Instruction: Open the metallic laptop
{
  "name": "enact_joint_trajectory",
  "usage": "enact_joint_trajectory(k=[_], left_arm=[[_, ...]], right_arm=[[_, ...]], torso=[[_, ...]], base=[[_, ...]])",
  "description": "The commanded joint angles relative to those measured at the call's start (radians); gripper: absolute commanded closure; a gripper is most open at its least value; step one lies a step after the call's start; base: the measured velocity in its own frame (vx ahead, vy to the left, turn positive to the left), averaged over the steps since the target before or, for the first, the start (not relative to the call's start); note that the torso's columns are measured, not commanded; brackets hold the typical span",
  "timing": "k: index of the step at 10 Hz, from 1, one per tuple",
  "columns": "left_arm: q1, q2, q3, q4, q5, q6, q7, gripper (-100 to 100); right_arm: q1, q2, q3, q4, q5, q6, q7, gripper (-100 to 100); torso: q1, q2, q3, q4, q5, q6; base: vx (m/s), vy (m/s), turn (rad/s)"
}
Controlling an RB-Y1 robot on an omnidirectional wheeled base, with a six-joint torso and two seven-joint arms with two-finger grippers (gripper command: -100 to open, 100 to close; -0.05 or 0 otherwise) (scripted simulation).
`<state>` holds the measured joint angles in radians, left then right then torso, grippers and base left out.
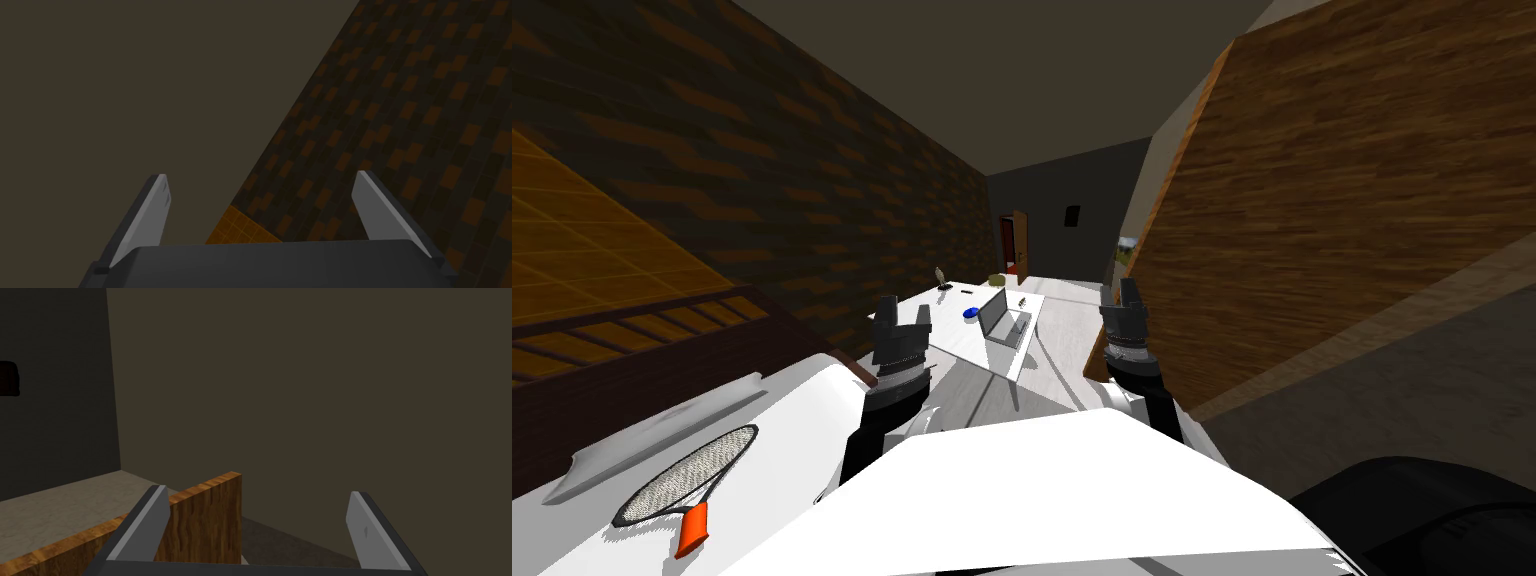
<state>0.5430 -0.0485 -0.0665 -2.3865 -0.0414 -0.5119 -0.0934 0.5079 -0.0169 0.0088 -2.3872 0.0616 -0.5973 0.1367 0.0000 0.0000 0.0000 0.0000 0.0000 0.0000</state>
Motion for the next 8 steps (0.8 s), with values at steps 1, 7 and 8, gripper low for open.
enact_joint_trajectory(k=[1,7,8], left_arm=[[0.000,0.000,0.000,0.000,0.000,0.000,0.000,0],[0.000,0.000,0.000,0.000,0.000,0.000,0.000,0],[0.000,0.000,0.000,0.000,0.000,0.000,0.000,0]], right_arm=[[0.000,0.000,0.000,0.000,0.000,0.000,0.000,0],[0.000,0.000,0.000,0.000,0.000,0.000,0.000,0],[0.000,0.000,0.000,0.000,0.000,0.000,0.000,0]], torso=[[0.000,0.041,-0.082,0.041,0.000,0.000],[0.000,0.470,-0.939,0.470,0.000,0.000],[0.000,0.544,-1.087,0.544,0.000,0.000]], base=[[0.000,0.000,0.000],[0.000,0.000,0.000],[0.000,0.000,0.000]])
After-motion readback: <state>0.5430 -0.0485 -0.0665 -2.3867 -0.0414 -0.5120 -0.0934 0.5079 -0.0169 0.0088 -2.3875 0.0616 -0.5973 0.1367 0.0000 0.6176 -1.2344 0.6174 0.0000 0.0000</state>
